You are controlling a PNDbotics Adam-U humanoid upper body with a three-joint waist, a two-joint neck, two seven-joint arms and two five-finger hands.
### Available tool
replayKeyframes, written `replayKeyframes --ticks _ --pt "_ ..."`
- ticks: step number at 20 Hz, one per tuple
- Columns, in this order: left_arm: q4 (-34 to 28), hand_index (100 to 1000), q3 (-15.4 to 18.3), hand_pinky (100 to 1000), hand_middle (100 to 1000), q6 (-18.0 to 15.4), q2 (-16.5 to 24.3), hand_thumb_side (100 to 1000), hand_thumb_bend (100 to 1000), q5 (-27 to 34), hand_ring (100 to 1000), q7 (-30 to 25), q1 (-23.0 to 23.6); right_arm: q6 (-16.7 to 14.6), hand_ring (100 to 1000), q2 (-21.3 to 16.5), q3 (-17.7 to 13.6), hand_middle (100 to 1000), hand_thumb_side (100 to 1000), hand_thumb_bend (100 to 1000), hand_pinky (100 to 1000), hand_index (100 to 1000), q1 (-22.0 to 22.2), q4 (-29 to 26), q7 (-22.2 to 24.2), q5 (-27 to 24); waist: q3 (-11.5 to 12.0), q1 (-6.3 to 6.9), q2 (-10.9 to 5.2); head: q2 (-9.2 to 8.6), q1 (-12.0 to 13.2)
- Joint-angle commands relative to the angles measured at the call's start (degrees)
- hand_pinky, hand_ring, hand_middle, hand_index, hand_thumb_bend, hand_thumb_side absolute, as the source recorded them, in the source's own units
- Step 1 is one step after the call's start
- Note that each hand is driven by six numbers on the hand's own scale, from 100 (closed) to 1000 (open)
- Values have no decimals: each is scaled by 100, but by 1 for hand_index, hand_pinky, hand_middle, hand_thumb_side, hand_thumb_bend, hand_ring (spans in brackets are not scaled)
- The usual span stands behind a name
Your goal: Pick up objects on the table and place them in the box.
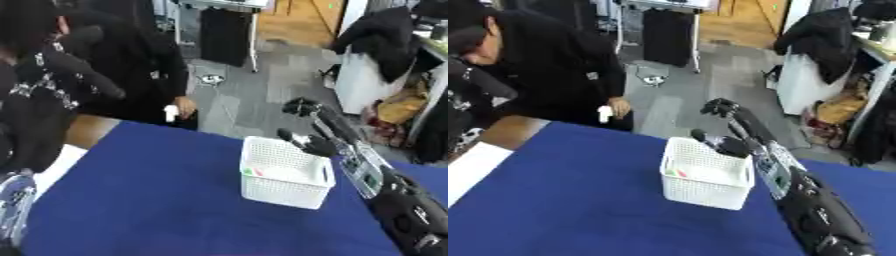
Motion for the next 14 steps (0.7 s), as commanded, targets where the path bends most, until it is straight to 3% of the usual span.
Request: replayKeyframes --ticks 1,2,3,4,6,7,8,9,10,11,12,13,14 --pt "-100 671 5 612 726 -1 56 853 139 38 588 21 -95 -26 743 -121 -15 795 1000 624 709 792 -108 -166 -83 -118 -7 19 -93 -155 -31" --pt "-97 671 7 611 726 -1 64 853 138 34 587 20 -88 -66 713 -114 27 779 1000 542 663 789 -91 -274 -105 -206 -13 21 -98 -351 -183" --pt "-93 671 13 612 726 -6 81 853 139 30 588 19 -78 -124 736 -129 108 792 1000 596 694 790 -22 -477 -133 -393 -25 19 -102 -500 -293" --pt "-90 671 16 611 726 -10 91 853 138 28 587 19 -70 -136 709 -142 181 774 1000 525 655 788 16 -646 -125 -562 -32 20 -108 -720 -470" --pt "-79 668 43 612 726 -36 152 852 137 17 588 32 -36 -182 691 -230 454 747 1000 430 614 786 278 -1450 -109 -1158 -96 23 -136 -1425 -1004" --pt "-71 668 62 612 726 -55 189 855 139 7 588 44 -16 -79 696 -287 585 754 1000 526 624 780 480 -1961 -56 -1521 -135 27 -149 -1671 -1151" --pt "-65 668 68 612 726 -68 205 851 137 2 588 50 -7 81 682 -345 672 741 1000 405 595 802 597 -2331 37 -1802 -151 28 -155 -1783 -1217" --pt "-55 668 85 612 726 -85 242 851 137 -10 588 56 12 246 684 -367 730 742 1000 412 599 799 831 -2778 126 -2111 -192 36 -163 -1949 -1273" --pt "-47 666 95 611 726 -100 264 851 136 -18 587 60 24 434 658 -401 769 727 1000 362 553 837 1001 -3162 231 -2373 -218 41 -167 -2054 -1301" --pt "-33 666 122 611 727 -129 327 851 135 -33 587 62 58 606 651 -361 778 724 1000 359 544 845 1374 -3711 335 -2696 -294 68 -172 -2275 -1303" --pt "-19 666 138 600 726 -158 364 849 131 -42 583 60 80 833 612 -375 774 706 1000 340 481 895 1621 -4209 468 -2970 -332 81 -177 -2379 -1301" --pt "-3 666 157 600 726 -197 413 849 131 -51 583 52 114 1049 612 -381 747 706 1000 340 481 895 1876 -4733 612 -3187 -389 102 -183 -2496 -1276" --pt "15 635 165 518 636 -236 473 847 119 -66 498 28 158 1244 606 -369 704 717 1000 408 465 915 2065 -5223 743 -3357 -470 134 -193 -2586 -1208"
